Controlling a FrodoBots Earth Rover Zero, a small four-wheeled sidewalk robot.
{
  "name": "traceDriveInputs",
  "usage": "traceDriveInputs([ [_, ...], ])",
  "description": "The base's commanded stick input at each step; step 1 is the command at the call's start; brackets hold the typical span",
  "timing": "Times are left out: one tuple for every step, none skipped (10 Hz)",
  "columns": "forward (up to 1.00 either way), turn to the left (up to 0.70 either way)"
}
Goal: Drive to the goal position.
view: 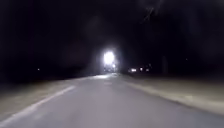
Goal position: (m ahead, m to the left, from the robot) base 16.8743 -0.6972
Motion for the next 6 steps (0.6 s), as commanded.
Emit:
traceDriveInputs([
  [0.7, 0.0],
  [0.7, 0.3],
  [0.7, 0.35],
  [0.7, 0.35],
  [0.7, 0.35],
  [0.7, 0.35],
])
